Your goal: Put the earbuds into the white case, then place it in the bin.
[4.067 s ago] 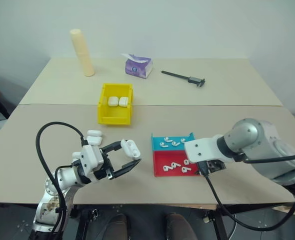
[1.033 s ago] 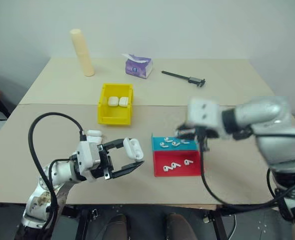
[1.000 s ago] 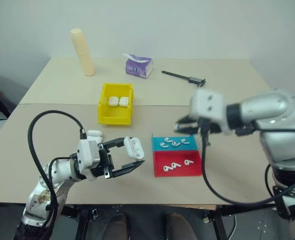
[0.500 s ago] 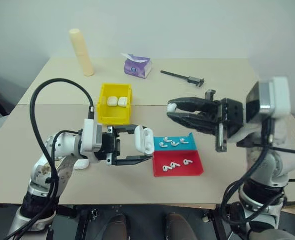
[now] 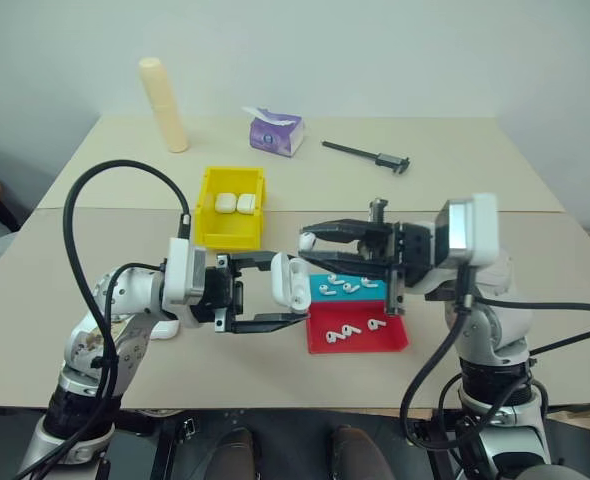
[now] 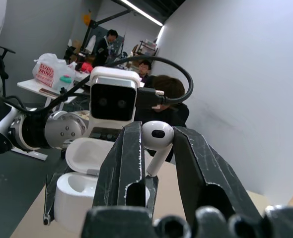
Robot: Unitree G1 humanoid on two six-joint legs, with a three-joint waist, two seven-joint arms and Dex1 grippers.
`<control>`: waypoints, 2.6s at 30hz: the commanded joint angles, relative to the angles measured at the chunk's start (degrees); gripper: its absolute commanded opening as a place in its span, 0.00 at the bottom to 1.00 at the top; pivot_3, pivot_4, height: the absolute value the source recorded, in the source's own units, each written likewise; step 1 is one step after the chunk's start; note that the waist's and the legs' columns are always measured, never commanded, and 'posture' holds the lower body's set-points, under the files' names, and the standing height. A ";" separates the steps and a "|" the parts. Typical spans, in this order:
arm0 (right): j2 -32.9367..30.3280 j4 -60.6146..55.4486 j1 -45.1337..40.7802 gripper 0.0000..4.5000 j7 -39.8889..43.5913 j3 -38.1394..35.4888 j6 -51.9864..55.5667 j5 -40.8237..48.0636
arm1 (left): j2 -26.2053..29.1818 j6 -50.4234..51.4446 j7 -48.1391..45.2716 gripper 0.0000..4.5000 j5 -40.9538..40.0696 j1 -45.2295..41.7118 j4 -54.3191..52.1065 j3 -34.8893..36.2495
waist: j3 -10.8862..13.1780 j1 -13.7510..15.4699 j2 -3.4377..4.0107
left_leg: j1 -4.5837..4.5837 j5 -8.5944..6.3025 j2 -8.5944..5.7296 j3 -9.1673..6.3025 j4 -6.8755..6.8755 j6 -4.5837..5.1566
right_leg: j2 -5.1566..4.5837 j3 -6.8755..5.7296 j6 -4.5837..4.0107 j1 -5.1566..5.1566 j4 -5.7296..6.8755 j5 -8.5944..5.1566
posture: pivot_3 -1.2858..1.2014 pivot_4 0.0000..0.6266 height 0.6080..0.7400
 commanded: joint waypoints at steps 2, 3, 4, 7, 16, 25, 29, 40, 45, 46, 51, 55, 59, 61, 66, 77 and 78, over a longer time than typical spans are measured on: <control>-1.44 0.89 -0.61 0.15 0.89 1.06 -2.87 0.23 | -0.06 -0.52 0.61 0.62 -0.38 0.23 -2.01 0.90 | 0.00 0.04 0.00 | -0.01 0.00 0.00 0.01 0.00 0.00 | -0.01 0.00 0.00 0.01 -0.01 0.00 | 0.52 0.24 1.00; -1.78 1.00 -0.55 0.15 1.14 1.36 -3.10 0.30 | -0.02 -0.59 0.63 0.62 -0.29 0.37 -2.01 0.92 | 0.00 0.03 0.00 | -0.01 0.00 -0.01 0.02 0.00 0.00 | -0.02 0.00 0.00 0.01 -0.02 0.00 | 0.52 0.24 1.00; -2.09 1.05 -0.41 0.15 1.30 1.71 -3.39 0.30 | -0.01 -0.63 0.68 0.62 -0.25 0.47 -2.02 0.94 | 0.00 0.03 0.00 | -0.01 0.00 0.00 0.02 0.00 0.00 | -0.02 0.00 0.00 0.01 -0.03 0.00 | 0.52 0.24 1.00; -2.57 1.35 -0.10 0.15 1.34 2.53 -4.06 0.12 | -0.09 -0.80 0.79 0.62 -0.03 0.59 -2.02 0.87 | 0.00 0.04 0.00 | -0.02 0.00 0.00 0.01 0.00 0.00 | -0.01 0.00 0.00 -0.01 -0.02 0.00 | 0.52 0.24 1.00; -2.41 2.70 0.11 0.15 0.57 4.35 -6.13 -1.38 | -0.64 -1.24 1.10 0.62 0.58 0.74 -2.33 0.29 | 0.00 0.09 0.00 | -0.02 0.00 0.00 0.01 0.00 0.00 | -0.01 0.00 0.00 0.00 -0.03 0.00 | 0.52 0.24 1.00; -3.35 4.11 0.41 0.15 2.01 5.20 -8.77 -1.92 | -1.12 -1.69 1.00 0.62 1.30 0.60 -2.04 0.23 | 0.00 0.09 0.00 | -0.02 0.00 0.00 0.01 0.00 0.00 | -0.01 0.00 0.00 0.00 -0.03 0.00 | 0.52 0.24 1.00; -5.81 3.12 1.31 0.44 5.81 6.29 -8.16 -0.18 | -1.39 -1.72 0.95 0.62 1.57 0.20 -1.69 0.15 | 0.00 0.12 0.00 | -0.01 0.00 0.00 0.01 0.00 0.00 | -0.01 -0.01 0.00 0.02 -0.04 0.00 | 0.52 0.24 1.00; -13.98 3.56 -2.63 0.50 4.76 3.24 -3.14 0.00 | 0.55 -4.57 -1.33 0.62 6.93 3.04 2.01 0.89 | 0.00 0.12 0.00 | -0.01 0.00 -0.01 0.02 0.00 0.00 | -0.03 0.00 0.00 0.02 -0.05 0.00 | 0.52 0.24 1.00; -26.08 9.46 -15.37 0.50 5.92 8.24 7.85 -9.21 | 2.90 -8.58 -2.60 0.62 10.90 8.31 4.22 0.42 | 0.03 -0.14 0.04 | 0.02 0.00 0.05 0.03 -0.02 0.01 | 0.00 0.06 -0.03 -0.09 0.00 -0.01 | 0.52 0.24 1.00; -27.84 11.01 -18.29 0.50 7.31 10.26 10.04 -11.15 | 3.08 -9.11 -2.53 0.62 11.46 9.40 4.28 0.32 | 0.03 -0.12 0.04 | 0.02 0.00 0.05 0.04 -0.03 0.01 | 0.00 0.06 -0.04 -0.11 0.00 -0.01 | 0.52 0.24 1.00; -32.60 18.88 -28.06 0.50 13.88 24.10 8.61 -28.43 | 3.01 -12.72 -1.29 0.62 15.88 12.48 5.65 -0.79 | 0.03 0.01 0.04 | -0.05 -0.02 0.01 0.21 -0.05 0.03 | -0.07 0.09 -0.04 -0.16 -0.08 -0.01 | 0.52 0.24 1.00; -31.32 25.74 -30.74 0.50 17.13 31.88 2.80 -38.11 | 0.75 -13.01 1.48 0.62 16.47 12.65 4.98 -1.66 | 0.03 0.21 0.04 | -0.11 -0.02 0.01 0.32 -0.04 0.03 | -0.08 0.03 -0.04 -0.18 -0.10 -0.01 | 0.52 0.24 1.00; -27.47 31.56 -32.43 0.50 17.16 34.89 0.74 -43.26 | -0.31 -13.50 2.87 0.62 17.61 12.92 4.56 -2.73 | 0.03 0.01 0.04 | -0.13 -0.02 0.01 0.34 -0.03 0.03 | -0.07 0.05 -0.04 -0.21 -0.07 -0.01 | 0.52 0.24 1.00; -26.01 33.66 -32.98 0.50 17.63 35.40 0.30 -44.79 | -0.48 -13.86 3.44 0.62 18.16 13.21 4.46 -3.20 | 0.03 -0.09 0.04 | -0.10 -0.02 0.03 0.36 -0.03 0.03 | -0.05 0.07 -0.05 -0.22 -0.04 -0.01 | 0.52 0.24 1.00; -23.12 38.17 -33.39 0.50 18.47 36.08 -0.72 -47.58 | -0.59 -14.39 4.91 0.62 18.55 14.52 3.68 -3.31 | 0.03 0.01 0.04 | -0.08 -0.02 0.03 0.36 -0.03 0.02 | -0.07 0.06 -0.05 -0.19 -0.04 0.00 | 0.52 0.24 1.00; -19.00 45.96 -32.15 0.50 16.26 37.17 -2.66 -53.89 | -0.11 -14.63 5.65 0.62 18.45 15.02 3.28 -3.52 | 0.03 -0.08 0.05 | -0.07 -0.01 0.03 0.38 -0.03 0.02 | -0.07 0.06 -0.06 -0.20 -0.01 0.00 | 0.52 0.24 1.00; -18.74 46.44 -32.08 0.50 15.93 37.10 -2.75 -54.26 | -0.02 -14.64 5.56 0.62 18.51 14.94 3.35 -3.54 | 0.03 -0.10 0.05 | -0.07 -0.01 0.03 0.38 -0.03 0.02 | -0.06 0.06 -0.06 -0.20 0.00 0.00 | 0.52 0.24 1.00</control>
